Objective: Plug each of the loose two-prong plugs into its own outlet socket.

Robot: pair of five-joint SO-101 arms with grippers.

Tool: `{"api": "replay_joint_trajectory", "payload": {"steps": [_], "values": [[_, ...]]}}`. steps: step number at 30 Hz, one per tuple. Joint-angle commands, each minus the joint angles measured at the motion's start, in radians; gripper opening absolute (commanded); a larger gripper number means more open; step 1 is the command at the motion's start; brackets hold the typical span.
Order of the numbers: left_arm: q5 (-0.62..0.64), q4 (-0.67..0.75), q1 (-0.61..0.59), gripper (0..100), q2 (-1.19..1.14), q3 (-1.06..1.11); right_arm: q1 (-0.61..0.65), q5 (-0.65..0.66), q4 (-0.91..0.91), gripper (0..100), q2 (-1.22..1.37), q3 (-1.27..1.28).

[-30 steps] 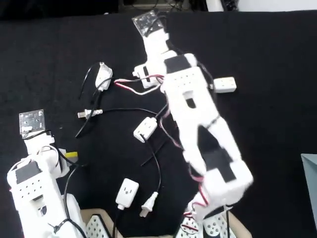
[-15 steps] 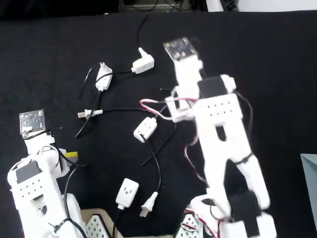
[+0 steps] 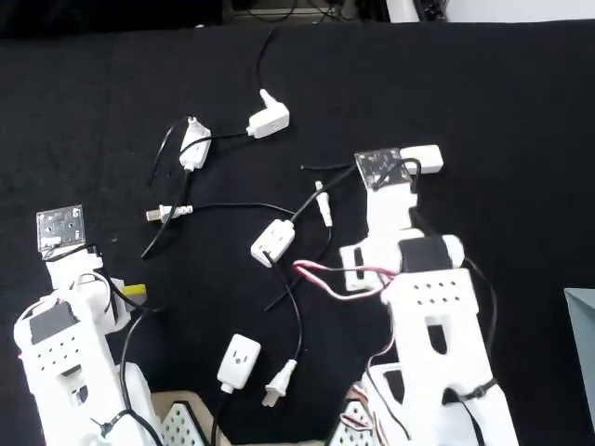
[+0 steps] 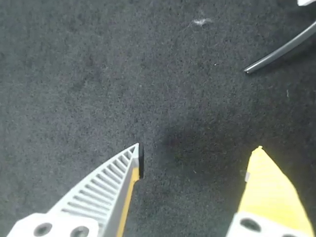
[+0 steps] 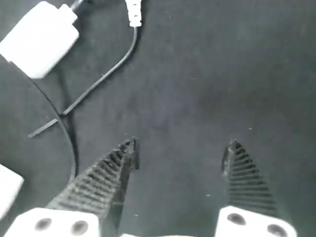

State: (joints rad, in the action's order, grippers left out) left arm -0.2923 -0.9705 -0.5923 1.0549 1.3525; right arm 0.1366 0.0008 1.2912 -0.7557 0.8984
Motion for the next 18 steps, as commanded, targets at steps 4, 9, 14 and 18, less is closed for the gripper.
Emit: {"api": "replay_joint_trajectory", "payload": {"steps": [4, 9, 14, 18], "values": [[0.005, 0.017, -0.004, 34, 0.012, -0.004, -0.038, -0.037, -0.196, 26.6, -0.013, 0.007], [0.005, 0.017, -0.004, 34, 0.012, -0.002, -0.066, -0.009, -0.339, 26.6, 0.012, -0.001], [0.005, 0.017, -0.004, 34, 0.012, -0.002, 0.043, -0.011, -0.402, 26.6, 0.143, -0.025], [0.005, 0.017, -0.004, 34, 0.012, -0.002, 0.112, -0.011, -0.531, 26.6, 0.269, -0.022]]}}
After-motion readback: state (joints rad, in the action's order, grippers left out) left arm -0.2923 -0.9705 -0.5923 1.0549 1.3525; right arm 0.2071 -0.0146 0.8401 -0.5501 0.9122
